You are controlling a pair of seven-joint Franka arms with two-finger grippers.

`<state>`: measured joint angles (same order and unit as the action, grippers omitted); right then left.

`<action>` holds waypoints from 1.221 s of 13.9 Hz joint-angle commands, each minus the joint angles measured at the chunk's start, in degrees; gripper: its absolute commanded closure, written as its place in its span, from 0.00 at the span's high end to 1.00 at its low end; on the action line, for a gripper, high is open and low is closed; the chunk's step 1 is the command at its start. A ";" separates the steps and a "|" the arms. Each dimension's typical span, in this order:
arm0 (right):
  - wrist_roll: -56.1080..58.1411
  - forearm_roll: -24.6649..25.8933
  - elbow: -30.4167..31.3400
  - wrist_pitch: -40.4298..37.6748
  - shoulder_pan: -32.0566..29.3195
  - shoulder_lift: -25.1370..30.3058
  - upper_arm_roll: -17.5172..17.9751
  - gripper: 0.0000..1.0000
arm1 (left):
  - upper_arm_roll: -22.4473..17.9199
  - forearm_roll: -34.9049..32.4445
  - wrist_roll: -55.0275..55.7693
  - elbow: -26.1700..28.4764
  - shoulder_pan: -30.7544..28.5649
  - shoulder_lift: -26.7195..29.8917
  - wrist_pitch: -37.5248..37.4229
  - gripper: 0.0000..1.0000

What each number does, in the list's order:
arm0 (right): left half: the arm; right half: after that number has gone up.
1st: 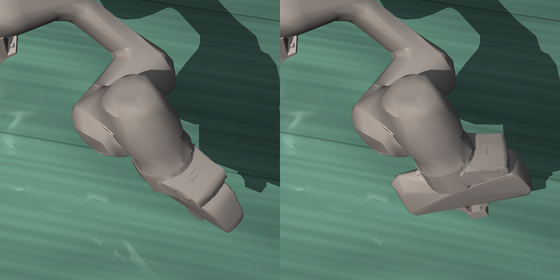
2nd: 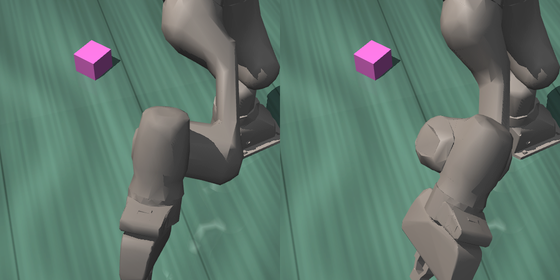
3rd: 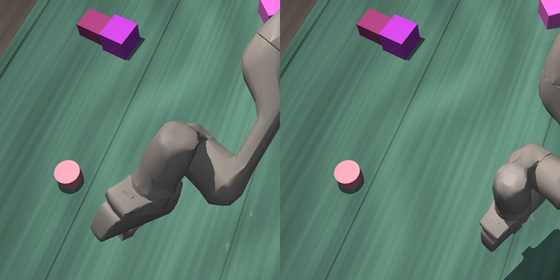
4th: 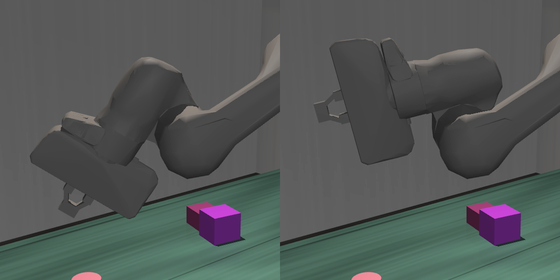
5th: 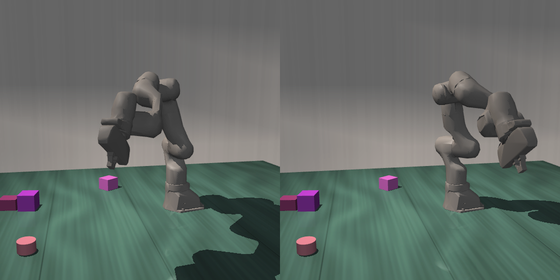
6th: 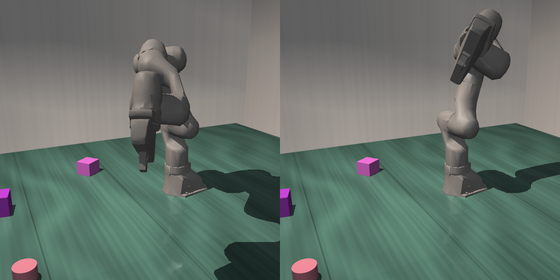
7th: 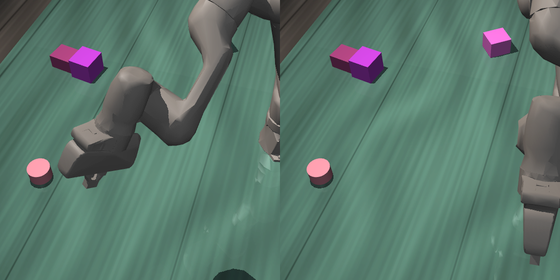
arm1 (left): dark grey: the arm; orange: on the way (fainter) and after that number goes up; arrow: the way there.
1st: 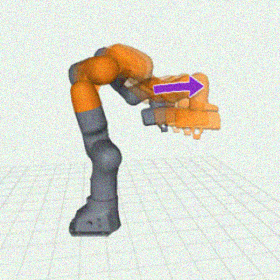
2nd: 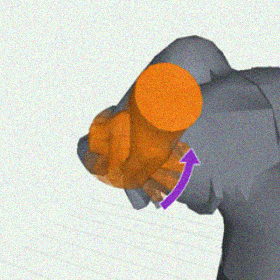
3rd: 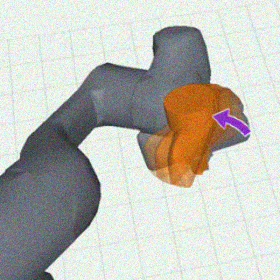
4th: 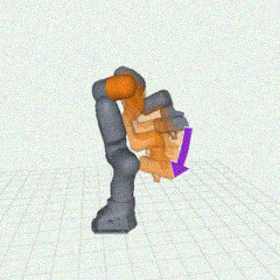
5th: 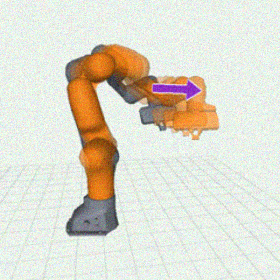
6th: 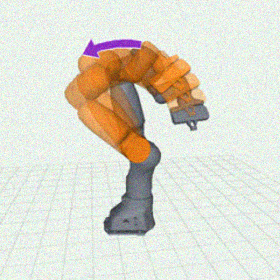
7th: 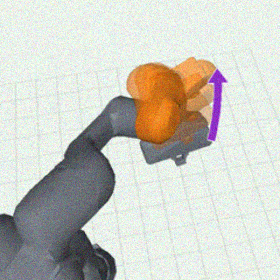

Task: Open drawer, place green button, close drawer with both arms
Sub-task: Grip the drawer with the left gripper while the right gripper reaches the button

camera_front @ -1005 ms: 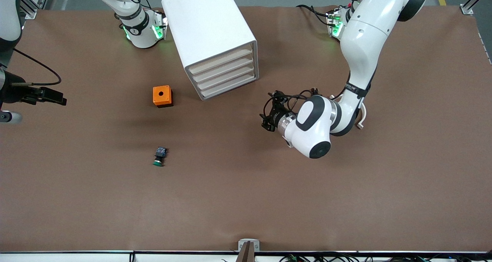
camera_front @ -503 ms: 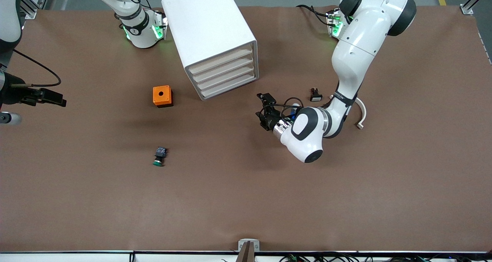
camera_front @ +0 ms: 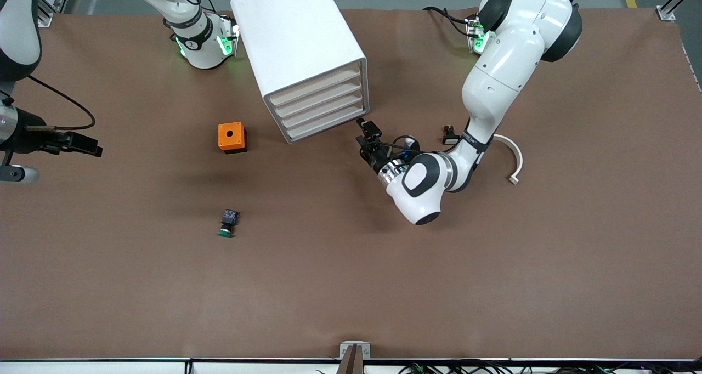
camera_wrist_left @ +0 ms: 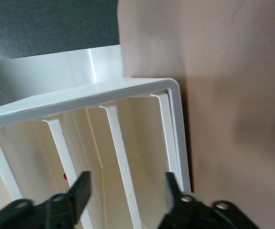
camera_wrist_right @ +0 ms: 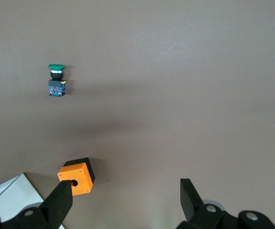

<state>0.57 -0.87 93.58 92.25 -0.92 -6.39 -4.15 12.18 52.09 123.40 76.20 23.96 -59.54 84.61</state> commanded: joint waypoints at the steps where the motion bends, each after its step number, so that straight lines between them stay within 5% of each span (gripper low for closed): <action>1: -1.36 -0.62 1.94 3.79 1.01 -0.28 0.11 1.00 | 0.74 1.78 1.14 -1.32 0.56 -2.77 -1.99 0.50; 3: -1.36 -3.43 4.58 7.40 1.28 -0.28 0.11 1.00 | 0.74 3.01 1.14 -1.32 1.26 -3.30 -3.04 0.48; 17: -14.10 -2.38 10.13 29.55 12.52 -11.26 0.02 1.00 | 0.74 4.86 1.14 -0.71 7.33 -4.36 -4.45 0.43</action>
<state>-11.29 -3.59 103.45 119.36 10.04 -16.53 -3.87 12.78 55.59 123.54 76.29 30.61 -63.14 80.83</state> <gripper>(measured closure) 0.000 0.542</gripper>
